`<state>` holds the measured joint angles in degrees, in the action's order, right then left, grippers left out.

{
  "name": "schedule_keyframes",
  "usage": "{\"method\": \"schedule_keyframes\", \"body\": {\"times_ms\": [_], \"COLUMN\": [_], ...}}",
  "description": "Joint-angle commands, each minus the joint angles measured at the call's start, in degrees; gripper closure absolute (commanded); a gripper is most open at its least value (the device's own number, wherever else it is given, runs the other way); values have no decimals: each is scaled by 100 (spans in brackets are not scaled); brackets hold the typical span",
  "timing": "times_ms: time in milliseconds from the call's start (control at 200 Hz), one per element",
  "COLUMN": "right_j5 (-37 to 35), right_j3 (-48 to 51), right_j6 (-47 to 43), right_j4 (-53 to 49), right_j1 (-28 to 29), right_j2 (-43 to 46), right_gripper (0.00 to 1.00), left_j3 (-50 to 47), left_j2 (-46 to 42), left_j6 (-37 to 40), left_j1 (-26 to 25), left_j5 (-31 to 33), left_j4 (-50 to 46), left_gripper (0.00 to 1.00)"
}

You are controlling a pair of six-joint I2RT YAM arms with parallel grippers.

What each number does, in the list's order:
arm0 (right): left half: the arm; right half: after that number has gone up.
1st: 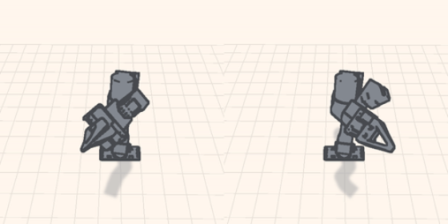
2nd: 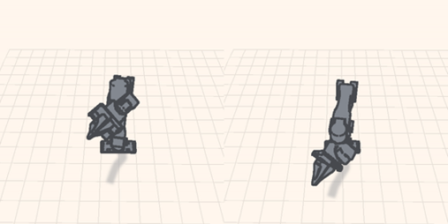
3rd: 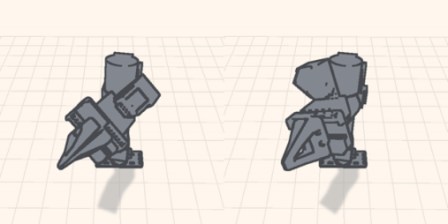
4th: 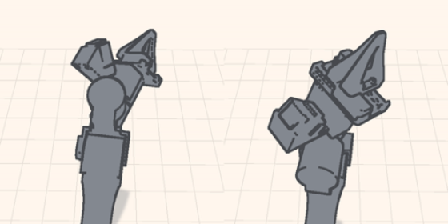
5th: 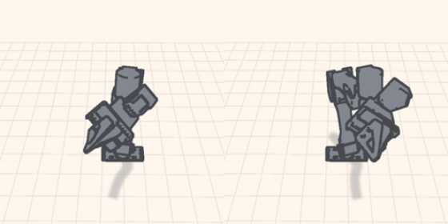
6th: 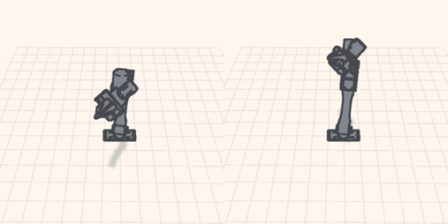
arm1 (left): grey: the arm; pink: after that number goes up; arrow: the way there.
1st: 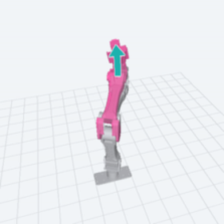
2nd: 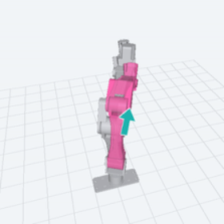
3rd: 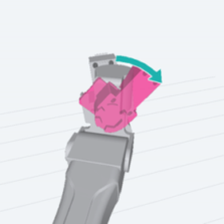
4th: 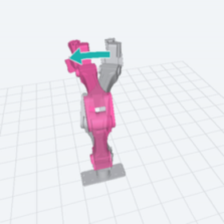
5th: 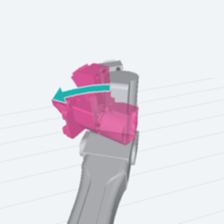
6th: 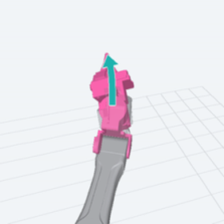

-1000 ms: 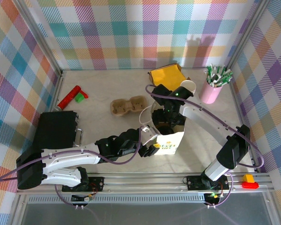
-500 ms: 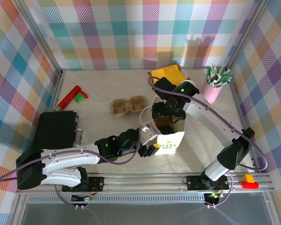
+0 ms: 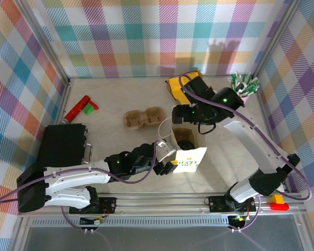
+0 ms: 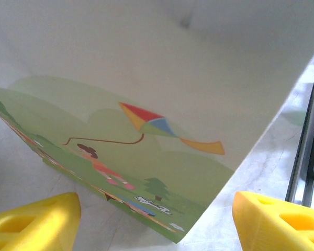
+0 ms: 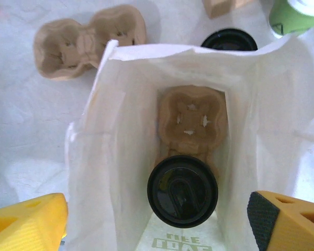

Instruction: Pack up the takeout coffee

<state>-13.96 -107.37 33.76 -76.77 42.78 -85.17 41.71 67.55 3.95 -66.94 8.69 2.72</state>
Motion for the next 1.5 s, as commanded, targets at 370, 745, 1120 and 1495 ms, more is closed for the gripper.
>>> {"method": "schedule_keyframes", "body": {"times_ms": [370, 745, 1120, 1495], "right_j5": [9, -174, 551, 1273], "right_j3": [-328, 166, 852, 1087], "right_j6": [-728, -1467, -1708, -1849], "right_j4": [906, 1742, 2582, 3235], "right_j1": [-1471, -3127, -4751, -5491], "right_j2": [1171, 1227, 905, -5], "right_gripper": [11, 11, 15, 26], "left_j3": [955, 2115, 2622, 2467], "left_j2": [-813, -1165, -1288, -1283], "left_j6": [-75, -480, -1037, -1186], "left_j1": [49, 474, 1715, 2202], "left_j5": [314, 1073, 1029, 607], "left_j4": [-1205, -2690, -3370, -3238], "left_gripper": [19, 19, 19, 19]}}
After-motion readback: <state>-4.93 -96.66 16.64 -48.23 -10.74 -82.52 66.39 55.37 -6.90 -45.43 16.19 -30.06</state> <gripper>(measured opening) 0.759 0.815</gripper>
